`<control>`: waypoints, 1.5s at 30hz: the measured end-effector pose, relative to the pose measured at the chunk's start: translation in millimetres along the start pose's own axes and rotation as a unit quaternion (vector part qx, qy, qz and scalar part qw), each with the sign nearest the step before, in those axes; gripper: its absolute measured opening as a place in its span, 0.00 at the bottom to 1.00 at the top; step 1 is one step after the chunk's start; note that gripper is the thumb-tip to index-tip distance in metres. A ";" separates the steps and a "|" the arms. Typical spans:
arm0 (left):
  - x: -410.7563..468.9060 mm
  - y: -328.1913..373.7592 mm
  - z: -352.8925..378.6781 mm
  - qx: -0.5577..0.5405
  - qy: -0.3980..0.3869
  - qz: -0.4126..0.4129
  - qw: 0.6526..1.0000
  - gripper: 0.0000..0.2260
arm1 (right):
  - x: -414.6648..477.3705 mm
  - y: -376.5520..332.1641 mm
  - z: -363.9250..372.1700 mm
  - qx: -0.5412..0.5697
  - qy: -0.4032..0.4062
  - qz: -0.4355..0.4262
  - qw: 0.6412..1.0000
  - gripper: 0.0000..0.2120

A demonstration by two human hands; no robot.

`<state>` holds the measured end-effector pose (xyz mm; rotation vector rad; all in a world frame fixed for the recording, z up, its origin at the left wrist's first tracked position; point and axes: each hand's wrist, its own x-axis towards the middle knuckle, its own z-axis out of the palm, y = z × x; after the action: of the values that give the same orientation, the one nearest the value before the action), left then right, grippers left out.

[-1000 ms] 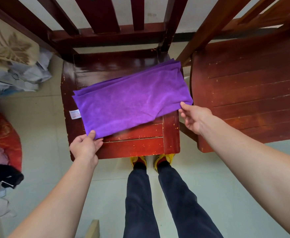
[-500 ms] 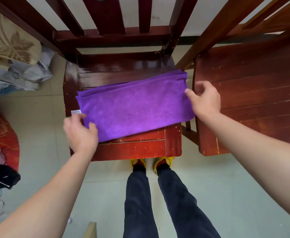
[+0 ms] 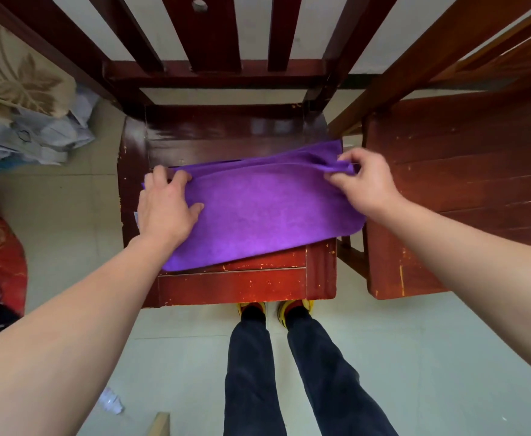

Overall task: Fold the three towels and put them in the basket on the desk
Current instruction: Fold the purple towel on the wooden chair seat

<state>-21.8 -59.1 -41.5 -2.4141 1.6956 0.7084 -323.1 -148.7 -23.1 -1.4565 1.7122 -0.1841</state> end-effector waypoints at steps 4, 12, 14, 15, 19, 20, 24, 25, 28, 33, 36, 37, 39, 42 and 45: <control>2.2 -7.2 -0.1 -0.008 -0.001 0.006 1.000 0.25 | 40.5 -5.3 5.5 0.109 0.074 0.118 0.984 0.11; -0.1 -17.4 7.4 0.010 0.007 0.045 0.999 0.29 | 34.3 3.3 -0.4 0.053 0.056 0.147 0.986 0.11; 1.1 -17.8 8.2 0.013 0.015 0.052 0.998 0.27 | 28.0 4.5 1.6 0.124 0.079 0.157 0.977 0.10; 1.9 -17.0 7.5 0.010 0.020 0.047 0.999 0.26 | 25.2 3.7 3.5 0.154 0.080 0.167 0.970 0.12; -5.6 -12.5 6.5 0.007 0.051 0.091 0.994 0.23 | 15.3 2.8 8.5 0.146 -0.082 0.197 0.966 0.25; -11.6 -11.6 9.7 0.025 0.040 0.131 0.990 0.25 | 13.3 6.6 8.5 0.119 -0.113 0.203 0.965 0.24; -25.1 -17.1 24.6 0.107 -0.068 0.160 0.979 0.39 | 6.8 25.5 3.8 0.036 -0.076 0.143 0.986 0.16; -23.5 -18.6 25.7 0.110 -0.067 0.159 0.979 0.40 | 3.3 29.2 3.4 0.045 -0.061 0.118 0.990 0.14; -19.6 -18.7 23.1 0.109 -0.068 0.170 0.977 0.43 | -9.9 34.9 8.6 0.061 -0.024 0.079 0.995 0.15; -28.7 -26.3 6.6 0.027 -0.020 0.104 0.994 0.37 | -28.6 -7.4 4.4 0.070 0.028 0.004 0.997 0.12; -40.6 -48.7 -10.4 -0.037 0.041 0.001 0.998 0.24 | -50.0 -59.0 7.2 0.072 0.003 -0.049 0.996 0.12; -45.5 -56.9 -13.8 -0.046 0.040 -0.026 0.998 0.21 | -59.0 -74.8 12.9 0.067 -0.013 -0.064 0.996 0.12; -56.1 -76.0 -23.5 -0.069 0.032 -0.067 0.995 0.17 | -74.5 -107.3 34.1 0.030 -0.054 -0.089 0.994 0.14; -68.9 -98.7 -29.7 -0.144 0.026 -0.132 0.980 0.14 | -84.8 -138.5 83.5 -0.044 -0.109 -0.111 0.987 0.14; -80.6 -122.7 -29.3 -0.192 0.043 -0.170 0.966 0.12 | -85.5 -157.4 142.0 -0.105 -0.135 -0.109 0.979 0.14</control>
<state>77.5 45.8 -2.2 -2.9340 1.2016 0.9603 -115.4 -66.7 26.2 -1.7397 1.3836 0.0789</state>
